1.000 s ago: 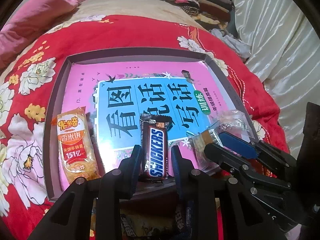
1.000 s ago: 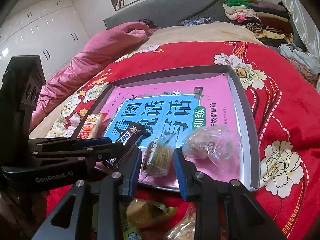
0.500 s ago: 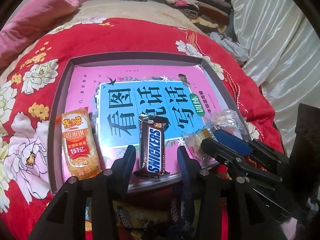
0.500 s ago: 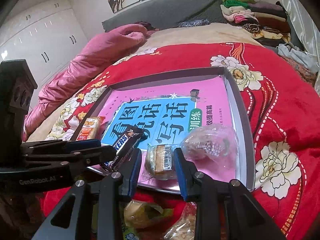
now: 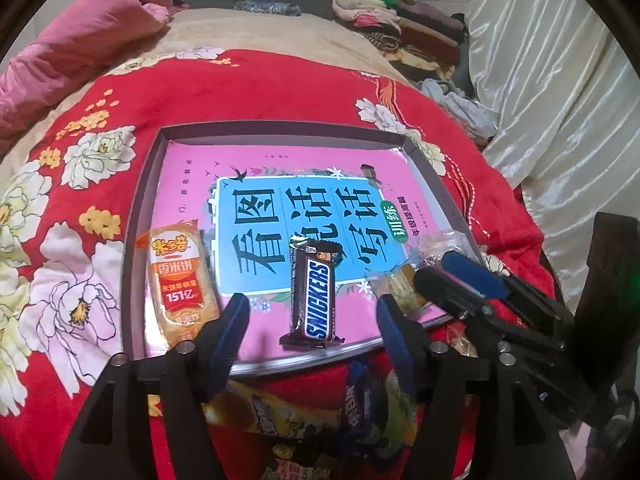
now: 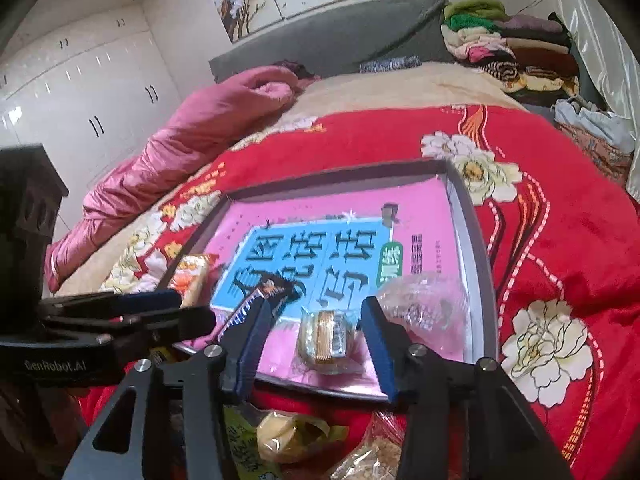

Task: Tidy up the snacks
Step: 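Open both tools to drop the Snickers bar and cake packet into the tray, then withdraw both open tools from the tray back toward the snack pile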

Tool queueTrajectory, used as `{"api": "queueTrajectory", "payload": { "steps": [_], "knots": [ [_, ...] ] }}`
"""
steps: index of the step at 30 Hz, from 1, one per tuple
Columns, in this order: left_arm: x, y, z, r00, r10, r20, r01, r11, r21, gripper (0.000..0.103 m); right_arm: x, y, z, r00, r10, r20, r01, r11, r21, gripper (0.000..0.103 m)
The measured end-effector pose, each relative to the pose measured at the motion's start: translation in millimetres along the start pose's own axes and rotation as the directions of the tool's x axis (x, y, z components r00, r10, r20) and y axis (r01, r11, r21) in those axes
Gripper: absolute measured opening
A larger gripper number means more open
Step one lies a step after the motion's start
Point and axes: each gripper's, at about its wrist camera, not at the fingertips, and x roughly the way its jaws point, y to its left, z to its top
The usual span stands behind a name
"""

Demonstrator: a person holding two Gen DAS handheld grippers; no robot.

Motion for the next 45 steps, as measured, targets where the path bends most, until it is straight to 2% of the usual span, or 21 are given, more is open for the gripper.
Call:
{"api": "queueTrajectory", "payload": {
  "steps": [5, 11, 17, 21, 30, 45],
  "knots": [
    [-6, 4, -3, 1.000, 0.001, 0.009, -0.001, 1.000, -0.010, 0.073, -7, 0, 3, 0.999, 0.007, 0.035, -0.007, 1.000, 0.004, 0.054],
    [-13, 6, -7, 1.000, 0.014, 0.028, -0.014, 1.000, -0.003, 0.073, -7, 0, 4, 1.000, 0.007, 0.025, -0.007, 1.000, 0.000, 0.055],
    [-27, 12, -10, 0.998, 0.022, 0.063, -0.021, 1.000, -0.017, 0.074, -7, 1, 3, 1.000, 0.009, 0.026, -0.009, 1.000, -0.007, 0.061],
    [-35, 17, -12, 0.997, 0.029, 0.076, -0.027, 0.999, -0.022, 0.078, -7, 3, 3, 1.000, 0.013, 0.028, -0.013, 1.000, -0.013, 0.061],
    [-42, 22, -18, 0.995, 0.051, 0.091, -0.048, 0.998, -0.035, 0.080, -15, 9, 5, 0.997, 0.024, 0.075, -0.021, 0.999, -0.044, 0.068],
    [-54, 28, -29, 0.994, 0.073, 0.086, -0.071, 0.997, -0.029, 0.080, -41, 12, 4, 0.987, 0.011, 0.158, 0.000, 0.998, -0.070, 0.072]
  ]
}}
